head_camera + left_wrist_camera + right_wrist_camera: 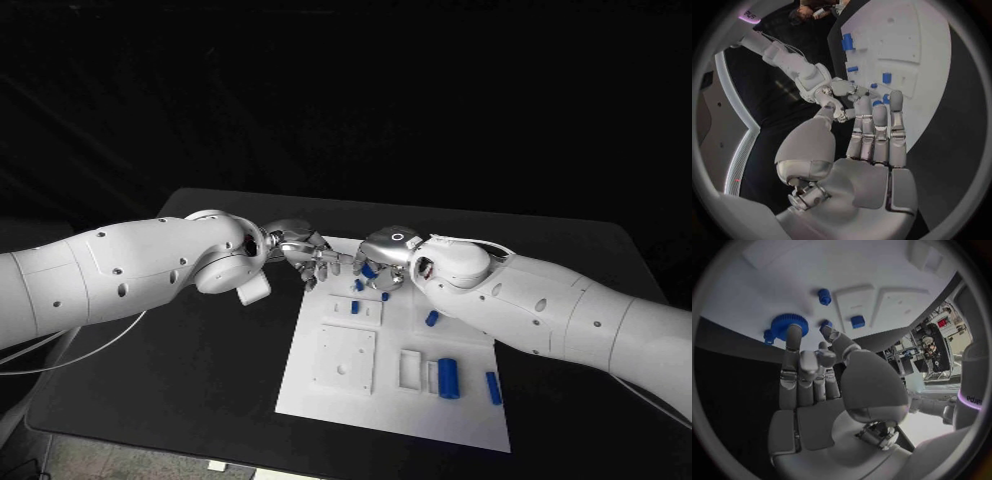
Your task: Assemble the parts on the task board
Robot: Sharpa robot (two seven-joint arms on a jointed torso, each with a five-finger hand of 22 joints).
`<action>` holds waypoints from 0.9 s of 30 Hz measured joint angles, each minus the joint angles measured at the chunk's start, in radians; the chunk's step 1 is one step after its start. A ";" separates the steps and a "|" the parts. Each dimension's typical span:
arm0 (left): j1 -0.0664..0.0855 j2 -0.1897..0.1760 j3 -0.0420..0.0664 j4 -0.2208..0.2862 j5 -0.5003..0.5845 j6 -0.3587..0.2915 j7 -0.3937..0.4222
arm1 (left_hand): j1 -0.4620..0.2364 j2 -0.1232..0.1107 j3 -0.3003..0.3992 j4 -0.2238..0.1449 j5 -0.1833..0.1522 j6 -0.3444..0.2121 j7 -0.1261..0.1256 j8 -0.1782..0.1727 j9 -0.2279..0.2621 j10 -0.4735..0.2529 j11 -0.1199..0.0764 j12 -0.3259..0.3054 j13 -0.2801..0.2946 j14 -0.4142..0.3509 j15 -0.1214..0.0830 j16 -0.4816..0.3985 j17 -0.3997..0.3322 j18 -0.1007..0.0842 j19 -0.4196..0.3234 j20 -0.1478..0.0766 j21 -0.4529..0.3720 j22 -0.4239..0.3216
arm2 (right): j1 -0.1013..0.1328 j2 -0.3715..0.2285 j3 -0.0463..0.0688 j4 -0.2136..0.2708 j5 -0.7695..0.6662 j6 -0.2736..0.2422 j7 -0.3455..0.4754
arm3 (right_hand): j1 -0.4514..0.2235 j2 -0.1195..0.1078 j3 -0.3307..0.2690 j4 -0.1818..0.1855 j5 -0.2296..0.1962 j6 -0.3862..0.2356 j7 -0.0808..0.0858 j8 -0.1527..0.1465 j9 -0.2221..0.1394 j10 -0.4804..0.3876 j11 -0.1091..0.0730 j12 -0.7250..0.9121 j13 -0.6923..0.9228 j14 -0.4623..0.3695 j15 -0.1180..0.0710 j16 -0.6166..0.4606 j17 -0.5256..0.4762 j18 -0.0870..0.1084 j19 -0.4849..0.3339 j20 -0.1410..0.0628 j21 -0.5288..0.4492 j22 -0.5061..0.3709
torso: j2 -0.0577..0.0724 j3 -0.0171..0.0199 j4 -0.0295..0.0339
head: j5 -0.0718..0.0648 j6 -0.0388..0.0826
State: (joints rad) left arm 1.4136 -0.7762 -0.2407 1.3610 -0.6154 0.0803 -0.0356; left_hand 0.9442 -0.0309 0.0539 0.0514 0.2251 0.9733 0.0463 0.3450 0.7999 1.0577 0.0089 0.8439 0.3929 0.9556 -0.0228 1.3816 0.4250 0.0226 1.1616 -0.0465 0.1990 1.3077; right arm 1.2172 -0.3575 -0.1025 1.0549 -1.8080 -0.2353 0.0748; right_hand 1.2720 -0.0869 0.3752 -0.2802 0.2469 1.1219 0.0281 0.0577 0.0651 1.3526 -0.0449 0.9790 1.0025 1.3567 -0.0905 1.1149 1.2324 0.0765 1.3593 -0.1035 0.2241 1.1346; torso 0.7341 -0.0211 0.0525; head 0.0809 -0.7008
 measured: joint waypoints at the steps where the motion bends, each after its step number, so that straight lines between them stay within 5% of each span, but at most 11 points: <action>1: 0.000 0.000 0.000 0.002 0.000 0.000 0.000 | 0.000 0.000 0.000 0.000 0.000 0.000 0.000 0.000 0.000 0.000 0.000 0.000 0.000 0.000 0.000 0.000 0.000 0.000 0.000 0.000 0.000 0.000 | 0.001 0.001 -0.002 -0.002 -0.004 0.000 0.003 | 0.005 -0.005 0.000 0.000 0.000 -0.005 -0.001 0.000 0.000 0.000 0.000 0.000 0.001 0.000 0.000 0.000 0.000 0.000 0.000 0.000 0.000 0.001 | 0.001 -0.0003 0.0008 | 0.000 0.000; 13: 0.001 -0.002 0.000 0.014 0.003 0.003 0.000 | 0.000 0.000 -0.003 -0.003 0.000 0.000 0.000 0.000 0.002 0.000 0.000 0.000 0.000 0.000 0.000 0.000 0.000 0.000 0.000 0.000 0.000 0.000 | 0.009 0.011 -0.008 -0.009 -0.033 -0.007 0.024 | 0.018 -0.011 0.000 0.000 -0.007 -0.047 -0.009 0.000 -0.001 0.005 -0.005 0.004 0.004 0.004 -0.004 0.010 0.007 0.000 0.004 -0.004 0.000 0.015 | 0.007 -0.0046 0.0095 | 0.003 0.002; 27: 0.005 -0.002 0.000 0.022 0.005 0.011 0.000 | 0.000 0.000 -0.003 -0.003 0.000 0.000 0.000 0.000 0.001 0.000 0.000 0.000 -0.001 0.000 0.000 0.000 0.000 0.000 0.000 0.000 0.000 0.000 | 0.012 0.013 -0.012 -0.021 -0.055 -0.013 0.029 | 0.028 -0.012 0.040 0.000 -0.031 -0.031 -0.010 0.000 -0.001 0.005 -0.005 0.008 0.003 0.004 -0.004 0.014 0.013 0.000 0.007 -0.007 -0.004 0.049 | 0.010 -0.0056 0.0108 | 0.010 -0.002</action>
State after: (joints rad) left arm 1.4189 -0.7783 -0.2405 1.3827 -0.6104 0.0912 -0.0361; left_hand 0.9442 -0.0309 0.0510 0.0486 0.2252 0.9733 0.0463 0.3450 0.8014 1.0577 0.0089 0.8439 0.3921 0.9556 -0.0228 1.3816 0.4248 0.0226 1.1616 -0.0465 0.1990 1.3073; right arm 1.2289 -0.3442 -0.1144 1.0342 -1.8626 -0.2486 0.1034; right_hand 1.2995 -0.0988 0.4147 -0.2804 0.2158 1.0906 0.0183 0.0577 0.0642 1.3581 -0.0502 0.9868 1.0057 1.3612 -0.0948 1.1291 1.2459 0.0764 1.3666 -0.1107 0.2196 1.1840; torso 0.7441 -0.0267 0.0634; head 0.0905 -0.7027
